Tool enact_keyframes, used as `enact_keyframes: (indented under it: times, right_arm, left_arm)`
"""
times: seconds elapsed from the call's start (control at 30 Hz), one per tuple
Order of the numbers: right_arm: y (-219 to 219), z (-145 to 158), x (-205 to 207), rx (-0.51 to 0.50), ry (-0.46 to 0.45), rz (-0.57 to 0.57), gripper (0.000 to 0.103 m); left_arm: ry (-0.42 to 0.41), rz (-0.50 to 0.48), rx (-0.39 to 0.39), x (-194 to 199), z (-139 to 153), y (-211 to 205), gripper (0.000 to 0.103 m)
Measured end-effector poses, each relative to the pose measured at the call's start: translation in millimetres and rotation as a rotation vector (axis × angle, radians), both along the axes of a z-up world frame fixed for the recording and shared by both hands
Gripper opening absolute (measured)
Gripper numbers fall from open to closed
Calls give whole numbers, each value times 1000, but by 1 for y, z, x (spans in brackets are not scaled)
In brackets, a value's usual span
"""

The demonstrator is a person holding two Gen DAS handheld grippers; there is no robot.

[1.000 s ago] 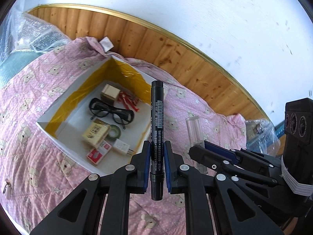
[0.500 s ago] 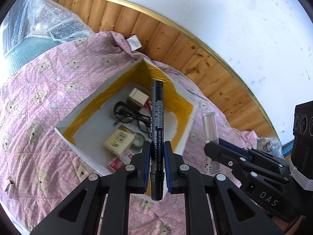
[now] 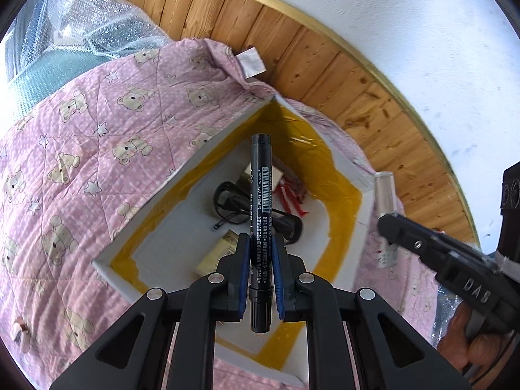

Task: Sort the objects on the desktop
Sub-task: 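Carry the marker and clear tube in both tools over the yellow-taped box, then open both tools to drop the marker and clear tube into the box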

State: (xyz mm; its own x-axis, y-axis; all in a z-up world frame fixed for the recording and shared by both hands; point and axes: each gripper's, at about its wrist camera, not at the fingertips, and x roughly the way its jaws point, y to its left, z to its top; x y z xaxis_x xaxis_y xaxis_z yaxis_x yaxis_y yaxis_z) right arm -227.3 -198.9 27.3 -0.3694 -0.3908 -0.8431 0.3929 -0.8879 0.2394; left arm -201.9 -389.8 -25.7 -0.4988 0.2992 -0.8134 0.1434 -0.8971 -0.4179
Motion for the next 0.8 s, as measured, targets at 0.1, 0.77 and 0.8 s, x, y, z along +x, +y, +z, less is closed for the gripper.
enact_keyframes:
  times: [0.1, 0.77, 0.8]
  right_arm:
    - [2, -10, -16, 10, -9, -16, 18]
    - [43, -53, -16, -54, -121, -112, 38]
    - [43, -53, -12, -54, -122, -109, 38]
  left_arm:
    - [-20, 4, -15, -11, -11, -5, 14]
    - [-152, 39, -4, -18, -60, -9, 44]
    - [-154, 34, -3, -17, -60, -7, 44]
